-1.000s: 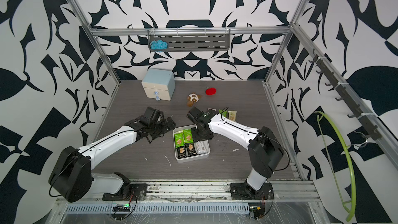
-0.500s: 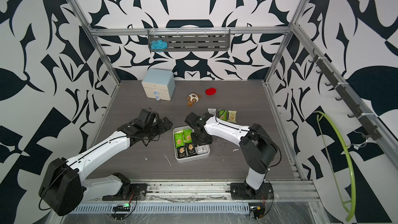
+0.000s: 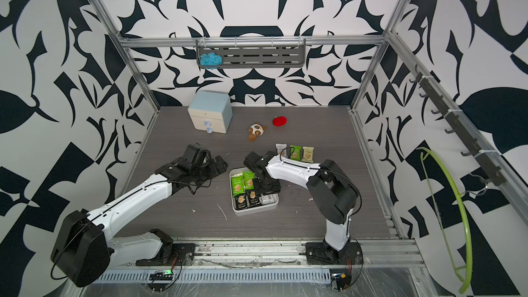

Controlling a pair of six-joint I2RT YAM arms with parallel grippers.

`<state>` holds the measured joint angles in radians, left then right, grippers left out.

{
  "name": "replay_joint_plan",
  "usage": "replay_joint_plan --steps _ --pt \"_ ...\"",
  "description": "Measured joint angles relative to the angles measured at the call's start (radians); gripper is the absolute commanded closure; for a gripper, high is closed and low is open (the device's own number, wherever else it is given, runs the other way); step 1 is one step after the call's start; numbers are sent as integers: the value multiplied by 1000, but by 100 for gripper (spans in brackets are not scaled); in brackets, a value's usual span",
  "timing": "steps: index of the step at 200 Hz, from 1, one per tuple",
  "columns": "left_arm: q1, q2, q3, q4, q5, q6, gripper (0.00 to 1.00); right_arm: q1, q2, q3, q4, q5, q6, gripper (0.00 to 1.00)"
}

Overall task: Take the cookies out of the storage box
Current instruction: Pick up the cookie from the storage box.

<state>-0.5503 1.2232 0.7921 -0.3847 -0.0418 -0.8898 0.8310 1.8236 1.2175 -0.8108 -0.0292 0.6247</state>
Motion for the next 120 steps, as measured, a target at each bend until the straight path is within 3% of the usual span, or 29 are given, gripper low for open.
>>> replay_joint_plan --steps 69,120 --pt "0 0 0 -3 -3 6 1 5 39 9 -6 44 3 47" --pt "0 8 1 -3 -3 13 1 5 50 13 -7 66 6 42"
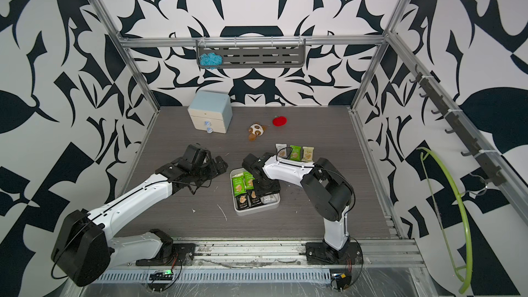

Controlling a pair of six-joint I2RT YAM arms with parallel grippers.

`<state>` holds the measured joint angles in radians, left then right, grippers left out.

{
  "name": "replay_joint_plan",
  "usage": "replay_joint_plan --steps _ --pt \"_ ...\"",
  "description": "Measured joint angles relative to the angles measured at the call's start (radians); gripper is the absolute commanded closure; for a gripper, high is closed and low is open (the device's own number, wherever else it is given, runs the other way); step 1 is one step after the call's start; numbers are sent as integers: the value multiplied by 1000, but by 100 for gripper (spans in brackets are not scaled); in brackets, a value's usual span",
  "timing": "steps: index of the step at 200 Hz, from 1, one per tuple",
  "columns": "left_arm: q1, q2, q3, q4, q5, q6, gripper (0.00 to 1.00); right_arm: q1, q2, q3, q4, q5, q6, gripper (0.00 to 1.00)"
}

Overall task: Take the cookies out of the storage box
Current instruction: Pick up the cookie from the storage box.

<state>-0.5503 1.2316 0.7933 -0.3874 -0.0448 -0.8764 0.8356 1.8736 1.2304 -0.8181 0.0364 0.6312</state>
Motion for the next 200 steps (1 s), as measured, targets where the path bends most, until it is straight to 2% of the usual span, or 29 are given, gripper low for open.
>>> replay_joint_plan --steps 35,78,100,154,200 --pt "0 14 2 -1 0 6 1 0 13 10 -3 2 2 43" --pt "0 15 3 -3 0 14 1 0 18 16 -2 4 8 56" --pt "0 15 3 -3 0 15 1 0 18 18 -3 13 10 58" --pt "0 15 20 -11 0 29 1 0 4 39 -25 52 14 59" --pt "0 17 24 -16 0 39 1 0 -73 50 -50 70 21 60"
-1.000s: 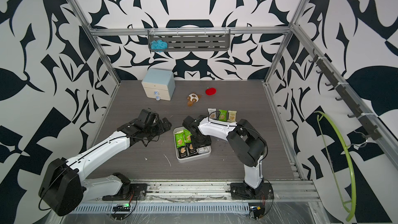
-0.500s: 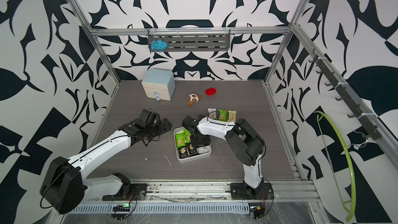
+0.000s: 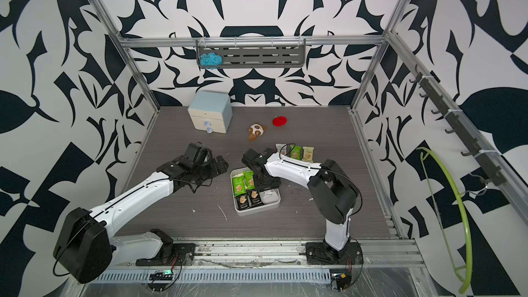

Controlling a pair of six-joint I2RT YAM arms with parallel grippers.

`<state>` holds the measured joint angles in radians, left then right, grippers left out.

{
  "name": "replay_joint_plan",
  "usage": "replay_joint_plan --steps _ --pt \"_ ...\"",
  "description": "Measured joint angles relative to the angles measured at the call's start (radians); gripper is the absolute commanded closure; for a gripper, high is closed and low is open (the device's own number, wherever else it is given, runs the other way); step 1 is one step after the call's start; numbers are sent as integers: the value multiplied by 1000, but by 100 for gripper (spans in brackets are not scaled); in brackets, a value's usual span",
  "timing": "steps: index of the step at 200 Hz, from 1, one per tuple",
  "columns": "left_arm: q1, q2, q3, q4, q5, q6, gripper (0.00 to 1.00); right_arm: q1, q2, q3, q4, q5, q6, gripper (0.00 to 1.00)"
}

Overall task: Take the cookies out of the storage box
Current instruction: Pick up the cookie from the storage box, then place the cookie at the center of the board.

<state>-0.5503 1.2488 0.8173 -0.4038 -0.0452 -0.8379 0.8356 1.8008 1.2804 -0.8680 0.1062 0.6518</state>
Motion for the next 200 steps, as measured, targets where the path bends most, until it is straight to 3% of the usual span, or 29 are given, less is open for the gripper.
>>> replay_joint_plan --steps 91,200 --pt "0 10 28 -13 -3 1 1 -45 -78 92 -3 61 0 61" --pt "0 196 165 -10 -2 25 1 -437 -91 -11 33 40 -100 62"
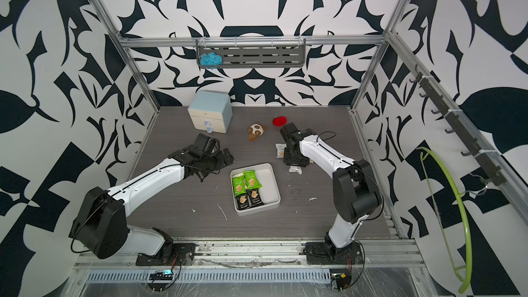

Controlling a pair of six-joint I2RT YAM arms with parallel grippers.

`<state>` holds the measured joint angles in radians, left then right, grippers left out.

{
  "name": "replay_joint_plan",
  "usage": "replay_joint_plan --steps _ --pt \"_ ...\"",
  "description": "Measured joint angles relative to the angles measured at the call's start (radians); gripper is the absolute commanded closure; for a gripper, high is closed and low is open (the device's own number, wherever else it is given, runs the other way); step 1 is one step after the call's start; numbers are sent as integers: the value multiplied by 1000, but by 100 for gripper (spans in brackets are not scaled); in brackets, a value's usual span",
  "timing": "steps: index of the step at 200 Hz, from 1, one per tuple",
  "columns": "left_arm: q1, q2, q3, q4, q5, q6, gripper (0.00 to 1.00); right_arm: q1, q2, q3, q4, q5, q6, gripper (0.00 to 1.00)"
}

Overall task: Take the cookies out of the storage box
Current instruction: Place the cookie at the center of the board.

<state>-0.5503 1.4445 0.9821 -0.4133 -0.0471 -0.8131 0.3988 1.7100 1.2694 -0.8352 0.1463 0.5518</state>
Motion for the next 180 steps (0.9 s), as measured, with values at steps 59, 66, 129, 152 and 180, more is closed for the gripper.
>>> replay_joint_plan --steps 59,66,129,152,180 --pt "0 100 66 7 9 3 1 -38 87 -46 40 -27 -48 62" --pt "0 111 75 9 11 3 1 -40 99 -49 44 -30 -52 62" --pt "0 130 96 13 19 3 1 -52 158 -53 71 -64 -66 51" --pt "0 130 96 13 19 3 1 -52 158 -48 70 -69 -72 45" --pt "0 130 95 13 18 3 1 -53 157 -33 67 -74 -80 42"
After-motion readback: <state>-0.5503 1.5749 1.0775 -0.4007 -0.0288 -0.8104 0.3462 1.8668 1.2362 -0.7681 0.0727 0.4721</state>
